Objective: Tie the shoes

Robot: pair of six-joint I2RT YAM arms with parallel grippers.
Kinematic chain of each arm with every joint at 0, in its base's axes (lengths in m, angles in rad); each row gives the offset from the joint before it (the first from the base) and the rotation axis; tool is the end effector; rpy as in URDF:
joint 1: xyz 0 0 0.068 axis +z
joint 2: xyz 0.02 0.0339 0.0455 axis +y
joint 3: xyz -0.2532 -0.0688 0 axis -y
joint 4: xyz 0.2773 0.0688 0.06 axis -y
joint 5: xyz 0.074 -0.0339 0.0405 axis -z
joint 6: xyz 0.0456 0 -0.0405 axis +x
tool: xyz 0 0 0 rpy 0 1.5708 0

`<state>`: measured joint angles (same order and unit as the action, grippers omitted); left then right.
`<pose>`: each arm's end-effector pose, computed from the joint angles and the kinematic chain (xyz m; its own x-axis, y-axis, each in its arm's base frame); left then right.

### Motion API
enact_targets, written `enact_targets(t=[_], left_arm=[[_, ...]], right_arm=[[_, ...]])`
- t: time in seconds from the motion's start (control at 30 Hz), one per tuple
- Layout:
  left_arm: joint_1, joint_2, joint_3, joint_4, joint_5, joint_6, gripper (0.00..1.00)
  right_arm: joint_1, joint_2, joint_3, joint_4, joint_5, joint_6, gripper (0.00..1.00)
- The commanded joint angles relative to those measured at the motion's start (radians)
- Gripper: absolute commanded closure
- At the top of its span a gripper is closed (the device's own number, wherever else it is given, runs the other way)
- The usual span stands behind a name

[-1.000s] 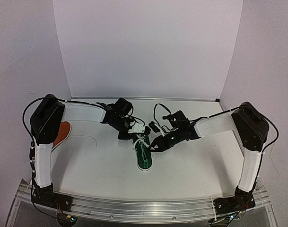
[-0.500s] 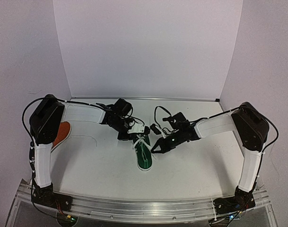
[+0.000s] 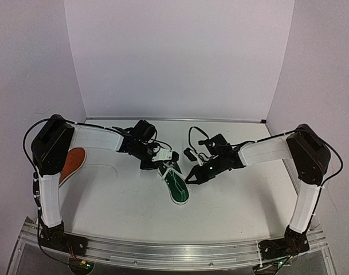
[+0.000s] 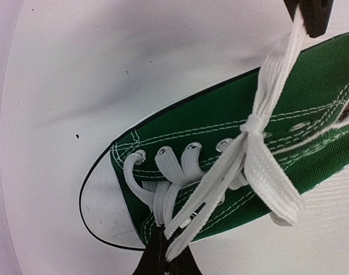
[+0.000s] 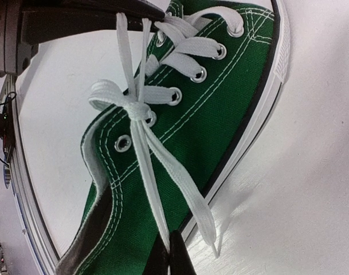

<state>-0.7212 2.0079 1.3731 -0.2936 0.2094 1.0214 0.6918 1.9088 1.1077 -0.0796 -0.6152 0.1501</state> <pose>0.3370 -0.3089 0.1318 0.3166 0.8324 -0.4548 0.8989 -0.1102 0.4240 0.2996 0.2824 0.1092 -0.7074 -0.4274 -0.5629 -0.7061 0.4637 0.5353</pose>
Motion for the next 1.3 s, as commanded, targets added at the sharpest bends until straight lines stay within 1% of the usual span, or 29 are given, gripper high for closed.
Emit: enact_targets(t=[0.0, 0.3, 0.4, 0.53, 0.73, 0.83, 0.93, 1.07, 1.17, 1.27], left_arm=[[0.066, -0.057, 0.000, 0.040, -0.135, -0.007, 1.00], [0.083, -0.059, -0.001, 0.045, -0.143, -0.002, 1.00], [0.081, -0.055, 0.011, 0.040, -0.123, -0.004, 1.00], [0.065, -0.058, 0.023, 0.030, -0.061, -0.040, 1.00], [0.029, -0.072, 0.006, 0.036, -0.010, -0.095, 1.00], [0.021, -0.100, -0.043, 0.079, 0.042, -0.138, 1.00], [0.020, -0.145, -0.099, 0.121, 0.068, -0.200, 1.00], [0.020, -0.216, -0.184, 0.185, 0.092, -0.301, 1.00], [0.019, -0.249, -0.248, 0.237, 0.109, -0.377, 0.95], [0.018, -0.251, -0.284, 0.279, 0.125, -0.448, 0.92]], right_arm=[[0.002, -0.033, -0.045, -0.102, 0.013, 0.000, 1.00], [0.006, -0.037, -0.078, -0.104, -0.005, -0.003, 1.00], [0.016, -0.041, -0.073, -0.103, -0.015, -0.002, 1.00], [0.065, -0.025, -0.015, -0.098, -0.015, 0.000, 1.00], [0.113, 0.023, 0.084, -0.070, -0.030, 0.025, 1.00], [0.121, 0.028, 0.124, -0.044, -0.055, 0.044, 1.00], [0.118, 0.019, 0.148, -0.044, -0.033, 0.048, 1.00], [0.060, 0.000, 0.138, -0.038, -0.012, 0.066, 1.00], [0.020, -0.016, 0.117, -0.007, 0.000, 0.087, 1.00], [0.009, -0.004, 0.117, 0.019, -0.005, 0.102, 1.00]])
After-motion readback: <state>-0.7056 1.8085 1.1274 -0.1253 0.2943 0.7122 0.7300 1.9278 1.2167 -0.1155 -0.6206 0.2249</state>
